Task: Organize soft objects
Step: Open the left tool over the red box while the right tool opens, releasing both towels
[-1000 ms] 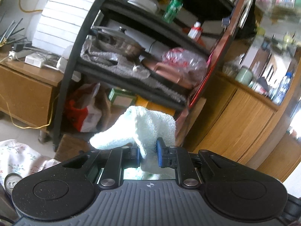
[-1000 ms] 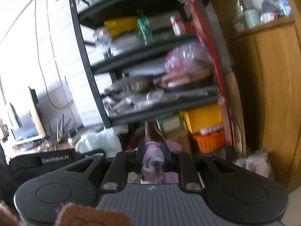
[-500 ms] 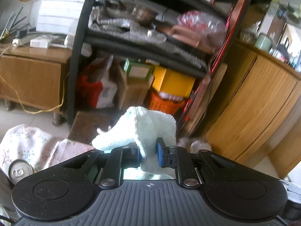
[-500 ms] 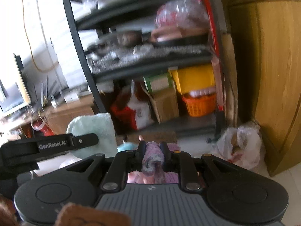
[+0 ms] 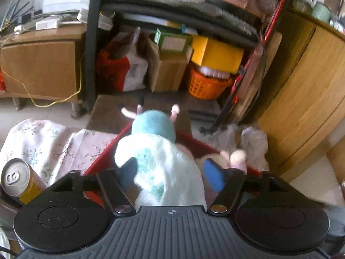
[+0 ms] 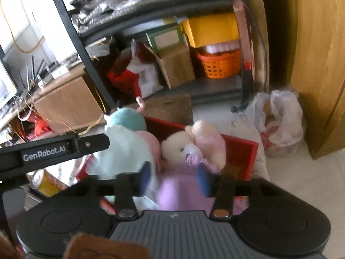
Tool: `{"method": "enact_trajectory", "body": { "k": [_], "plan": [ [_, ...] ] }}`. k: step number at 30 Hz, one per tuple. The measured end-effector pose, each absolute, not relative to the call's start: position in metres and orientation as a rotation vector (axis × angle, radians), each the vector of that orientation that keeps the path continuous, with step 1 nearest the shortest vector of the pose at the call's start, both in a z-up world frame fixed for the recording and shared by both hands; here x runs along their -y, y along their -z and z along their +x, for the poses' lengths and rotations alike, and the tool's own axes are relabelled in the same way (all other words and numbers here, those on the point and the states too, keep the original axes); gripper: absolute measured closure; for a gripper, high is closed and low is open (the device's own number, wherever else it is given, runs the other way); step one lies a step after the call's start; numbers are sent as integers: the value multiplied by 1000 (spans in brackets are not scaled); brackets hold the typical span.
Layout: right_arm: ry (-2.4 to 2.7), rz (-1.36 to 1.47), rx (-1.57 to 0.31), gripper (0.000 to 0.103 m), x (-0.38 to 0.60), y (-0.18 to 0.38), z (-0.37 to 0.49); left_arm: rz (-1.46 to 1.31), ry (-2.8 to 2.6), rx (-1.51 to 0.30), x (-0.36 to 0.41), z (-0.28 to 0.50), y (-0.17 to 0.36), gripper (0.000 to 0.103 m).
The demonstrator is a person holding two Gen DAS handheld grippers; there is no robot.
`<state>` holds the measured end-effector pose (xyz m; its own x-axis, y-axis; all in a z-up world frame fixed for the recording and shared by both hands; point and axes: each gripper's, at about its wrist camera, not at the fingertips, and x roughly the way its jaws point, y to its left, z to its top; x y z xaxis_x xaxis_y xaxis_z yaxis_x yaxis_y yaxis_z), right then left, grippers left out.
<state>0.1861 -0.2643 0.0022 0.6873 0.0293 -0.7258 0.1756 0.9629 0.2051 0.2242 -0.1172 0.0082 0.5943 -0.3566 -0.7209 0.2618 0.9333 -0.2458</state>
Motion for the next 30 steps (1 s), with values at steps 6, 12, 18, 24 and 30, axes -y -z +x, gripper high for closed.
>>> {"method": "enact_trajectory", "body": {
  "k": [6,12,18,24,30],
  "plan": [
    [107,338,-779,68,277,-7,183,-168,336,-874,107,223,-11,17],
    [67,486,-771,68,293,-12,170,-308,334,-942,85,219,-9,17],
    [18,523,-762,68,284,-15,143,-365,361,-951,73,194,-15,9],
    [36,553,-760,66,291,-17,111,-340,336,-943,55,163,-18,7],
    [-2,677,-805,66,302,-3,91,-476,400,-1006,33,141,-9,7]
  ]
}}
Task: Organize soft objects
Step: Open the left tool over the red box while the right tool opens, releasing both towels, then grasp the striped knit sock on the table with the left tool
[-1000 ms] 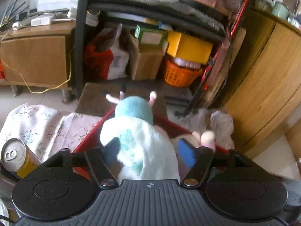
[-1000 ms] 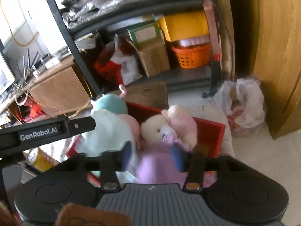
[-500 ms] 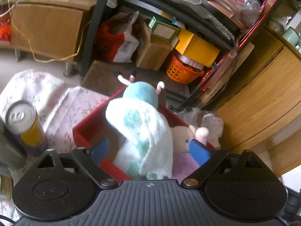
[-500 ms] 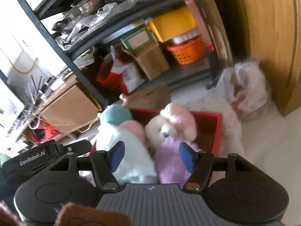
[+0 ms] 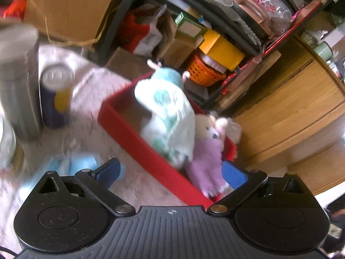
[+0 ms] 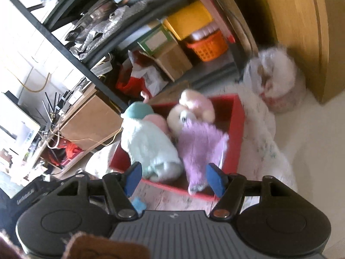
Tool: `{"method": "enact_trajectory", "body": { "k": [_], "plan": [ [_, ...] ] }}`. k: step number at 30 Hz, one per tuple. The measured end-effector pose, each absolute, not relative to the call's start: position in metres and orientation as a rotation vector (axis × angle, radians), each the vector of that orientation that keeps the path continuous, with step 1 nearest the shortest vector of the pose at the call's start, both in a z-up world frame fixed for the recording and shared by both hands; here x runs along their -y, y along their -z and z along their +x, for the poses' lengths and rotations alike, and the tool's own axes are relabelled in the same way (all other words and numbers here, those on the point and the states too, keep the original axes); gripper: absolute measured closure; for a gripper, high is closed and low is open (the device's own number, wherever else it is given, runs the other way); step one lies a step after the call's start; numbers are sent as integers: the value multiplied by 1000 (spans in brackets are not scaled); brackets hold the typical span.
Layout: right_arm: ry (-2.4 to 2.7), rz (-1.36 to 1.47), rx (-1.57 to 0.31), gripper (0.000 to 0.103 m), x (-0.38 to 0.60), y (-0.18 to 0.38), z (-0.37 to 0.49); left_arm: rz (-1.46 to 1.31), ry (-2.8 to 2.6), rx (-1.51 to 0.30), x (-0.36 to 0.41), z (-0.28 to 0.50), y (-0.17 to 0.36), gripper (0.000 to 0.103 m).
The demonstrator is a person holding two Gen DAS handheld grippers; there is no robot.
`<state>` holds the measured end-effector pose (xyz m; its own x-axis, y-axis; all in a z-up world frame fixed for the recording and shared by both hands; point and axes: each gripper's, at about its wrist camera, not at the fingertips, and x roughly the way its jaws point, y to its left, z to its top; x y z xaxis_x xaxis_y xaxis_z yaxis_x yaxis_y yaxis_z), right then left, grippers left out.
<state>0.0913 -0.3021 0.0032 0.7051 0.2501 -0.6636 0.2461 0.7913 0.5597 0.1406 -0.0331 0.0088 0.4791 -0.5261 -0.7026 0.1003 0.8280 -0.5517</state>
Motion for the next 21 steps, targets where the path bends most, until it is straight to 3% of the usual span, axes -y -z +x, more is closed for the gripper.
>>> {"method": "enact_trajectory", "body": {
  "k": [6,14,21],
  "plan": [
    [-63,737,-819,66,292,3,79,-521,441,-1022,32,126,-6,7],
    [-92,496,-889,64,277,9,68,-239,568,-970,36,101,-6,5],
    [-109,457,-931,64,284,21,62,-184,607,-1010,26,94,8,7]
  ]
}}
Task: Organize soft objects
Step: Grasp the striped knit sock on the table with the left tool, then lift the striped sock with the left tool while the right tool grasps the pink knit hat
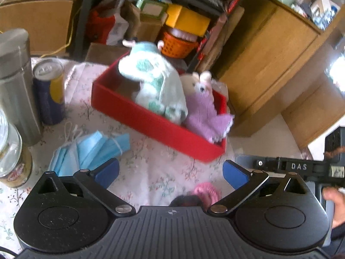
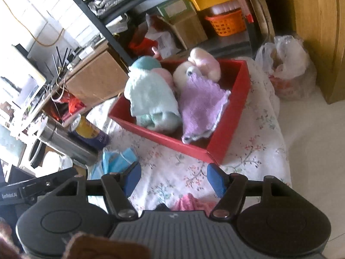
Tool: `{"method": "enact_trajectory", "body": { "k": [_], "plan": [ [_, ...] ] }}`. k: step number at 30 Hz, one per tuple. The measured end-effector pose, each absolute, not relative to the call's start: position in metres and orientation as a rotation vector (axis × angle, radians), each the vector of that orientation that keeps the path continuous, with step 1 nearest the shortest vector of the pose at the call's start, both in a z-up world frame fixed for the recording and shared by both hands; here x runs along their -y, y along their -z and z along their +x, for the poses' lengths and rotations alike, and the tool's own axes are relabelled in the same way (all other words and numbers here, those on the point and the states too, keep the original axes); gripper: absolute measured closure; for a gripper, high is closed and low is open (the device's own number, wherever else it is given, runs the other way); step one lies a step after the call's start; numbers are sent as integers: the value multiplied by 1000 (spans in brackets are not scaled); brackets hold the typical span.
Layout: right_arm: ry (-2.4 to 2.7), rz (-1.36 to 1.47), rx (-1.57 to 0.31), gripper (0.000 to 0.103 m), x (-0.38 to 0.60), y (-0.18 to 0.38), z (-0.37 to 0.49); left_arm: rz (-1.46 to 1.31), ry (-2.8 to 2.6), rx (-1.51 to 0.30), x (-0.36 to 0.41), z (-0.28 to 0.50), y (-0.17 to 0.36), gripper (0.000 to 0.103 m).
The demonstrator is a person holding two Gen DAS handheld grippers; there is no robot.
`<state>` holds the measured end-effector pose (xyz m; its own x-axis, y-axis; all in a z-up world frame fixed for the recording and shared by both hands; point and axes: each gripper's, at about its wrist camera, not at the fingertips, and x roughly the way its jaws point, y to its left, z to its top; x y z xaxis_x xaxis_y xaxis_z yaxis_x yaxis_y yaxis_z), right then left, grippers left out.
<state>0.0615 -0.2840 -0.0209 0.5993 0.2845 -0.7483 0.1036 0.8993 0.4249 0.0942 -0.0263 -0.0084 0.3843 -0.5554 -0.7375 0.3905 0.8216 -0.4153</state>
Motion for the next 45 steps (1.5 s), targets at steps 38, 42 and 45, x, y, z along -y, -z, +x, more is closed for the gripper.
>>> {"method": "enact_trajectory", "body": {
  "k": [38,42,45],
  "plan": [
    [-80,413,-1038,60,291,48,56,-36,597,-1283,110,43,95,71],
    [-114,451,-1079,60,278,57,61,-51,606,-1267,93,42,84,79],
    [-116,432,-1101,58,264,64,66,-46,606,-1235,84,41,75,80]
  ]
}}
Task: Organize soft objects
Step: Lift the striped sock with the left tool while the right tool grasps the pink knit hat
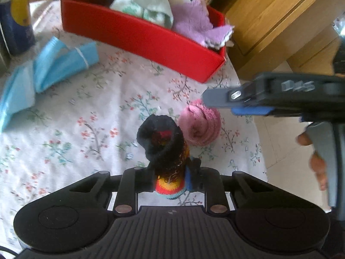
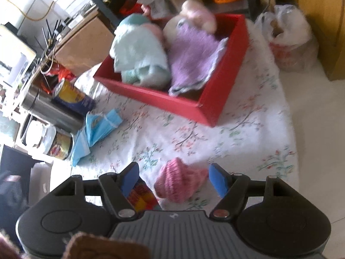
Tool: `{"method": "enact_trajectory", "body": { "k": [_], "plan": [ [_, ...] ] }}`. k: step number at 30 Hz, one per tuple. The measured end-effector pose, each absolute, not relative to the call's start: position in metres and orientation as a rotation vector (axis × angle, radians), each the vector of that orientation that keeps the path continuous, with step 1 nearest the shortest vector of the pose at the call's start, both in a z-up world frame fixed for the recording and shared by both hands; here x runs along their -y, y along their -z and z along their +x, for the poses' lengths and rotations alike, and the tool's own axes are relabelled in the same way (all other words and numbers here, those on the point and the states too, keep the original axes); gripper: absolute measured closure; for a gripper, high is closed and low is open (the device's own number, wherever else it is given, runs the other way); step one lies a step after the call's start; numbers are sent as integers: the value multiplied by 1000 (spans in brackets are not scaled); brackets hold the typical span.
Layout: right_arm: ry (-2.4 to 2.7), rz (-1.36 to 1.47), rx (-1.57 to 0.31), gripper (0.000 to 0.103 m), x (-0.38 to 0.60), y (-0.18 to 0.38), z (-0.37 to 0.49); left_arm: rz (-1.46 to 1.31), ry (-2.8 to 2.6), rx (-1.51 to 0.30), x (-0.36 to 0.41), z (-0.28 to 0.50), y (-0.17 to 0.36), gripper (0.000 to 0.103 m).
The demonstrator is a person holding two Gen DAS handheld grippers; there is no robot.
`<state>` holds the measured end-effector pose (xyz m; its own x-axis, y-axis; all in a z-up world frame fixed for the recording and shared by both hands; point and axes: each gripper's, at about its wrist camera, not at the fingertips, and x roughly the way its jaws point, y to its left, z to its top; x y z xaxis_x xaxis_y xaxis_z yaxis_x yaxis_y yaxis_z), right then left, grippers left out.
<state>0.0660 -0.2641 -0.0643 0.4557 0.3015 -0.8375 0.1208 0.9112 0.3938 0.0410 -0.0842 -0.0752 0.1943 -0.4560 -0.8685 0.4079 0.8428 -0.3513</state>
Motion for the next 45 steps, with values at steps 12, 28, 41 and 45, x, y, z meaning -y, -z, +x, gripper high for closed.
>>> {"method": "enact_trajectory", "body": {
  "k": [12,28,41,45],
  "plan": [
    [-39,322,-1212,54,234,96,77,-82,546,-1215,43,57,64,78],
    [-44,249,-1186,80,219,105,82,-74,504,-1239,47,64,75,51],
    [-18,315,-1199,54,235,105,83,61,359,-1184,65,69,85,5],
    [-31,289,-1182,55,228,103,85,29,388,-1232,67,67,95,6]
  ]
}}
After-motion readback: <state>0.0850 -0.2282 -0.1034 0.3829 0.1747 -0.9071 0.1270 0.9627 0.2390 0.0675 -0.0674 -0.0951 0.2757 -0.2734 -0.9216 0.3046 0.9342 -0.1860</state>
